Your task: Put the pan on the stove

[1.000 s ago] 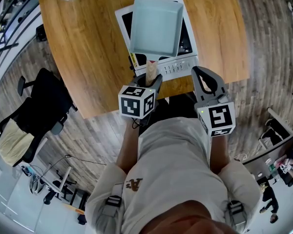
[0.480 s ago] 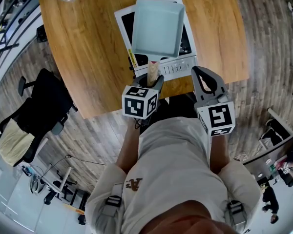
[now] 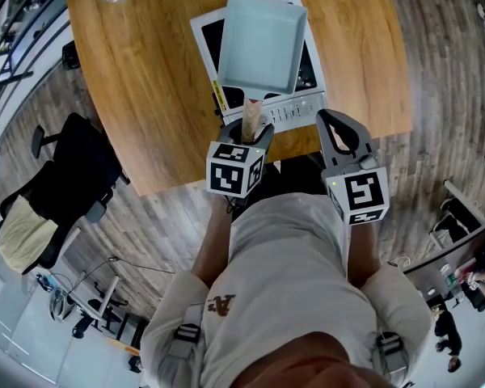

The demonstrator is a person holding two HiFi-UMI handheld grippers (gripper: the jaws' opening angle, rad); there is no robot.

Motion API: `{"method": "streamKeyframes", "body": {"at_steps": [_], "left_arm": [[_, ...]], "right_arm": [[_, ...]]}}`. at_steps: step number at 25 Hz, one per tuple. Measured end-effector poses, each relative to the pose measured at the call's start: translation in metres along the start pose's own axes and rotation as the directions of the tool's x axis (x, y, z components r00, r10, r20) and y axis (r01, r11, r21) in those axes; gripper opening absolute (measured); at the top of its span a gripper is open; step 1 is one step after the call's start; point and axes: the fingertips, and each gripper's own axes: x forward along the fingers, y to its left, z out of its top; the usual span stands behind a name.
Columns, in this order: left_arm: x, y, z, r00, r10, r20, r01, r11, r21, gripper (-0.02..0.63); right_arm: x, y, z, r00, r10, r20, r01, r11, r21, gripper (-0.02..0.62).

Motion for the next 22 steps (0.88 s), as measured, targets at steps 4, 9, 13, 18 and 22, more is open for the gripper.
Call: {"method": "streamKeyframes", "body": {"at_steps": [4, 9, 13, 18, 22], "left_arm": [[-0.003, 0.003, 0.003, 0.999, 0.034, 0.019, -0.035, 0.999, 0.029, 0.251], [-0.005, 0.006, 0.001, 0.998, 0.06, 0.011, -0.06, 0.997, 0.037, 0.273], [-0.009, 0.007, 0.002, 0.997, 0.079, 0.017, -0.08, 0.996, 0.05, 0.274], [-0.017, 0.007, 0.006, 0.994, 0.099, 0.033, -0.101, 0.993, 0.063, 0.275], [-0.026, 0.008, 0.011, 0.992, 0.112, 0.054, -0.116, 0.99, 0.076, 0.275]], "right_arm": [[0.002, 0.003, -0.001, 1.0, 0.008, -0.004, -0.008, 1.0, -0.003, 0.021], [0.001, 0.004, 0.0, 1.0, 0.015, -0.003, -0.015, 1.0, -0.006, 0.021], [0.001, 0.005, -0.001, 1.0, 0.018, -0.004, -0.018, 1.0, -0.007, 0.021], [-0.001, 0.008, -0.001, 1.0, 0.025, -0.008, -0.025, 1.0, -0.016, 0.021], [-0.002, 0.011, 0.005, 1.0, 0.025, 0.006, -0.025, 1.0, -0.017, 0.021]]}}
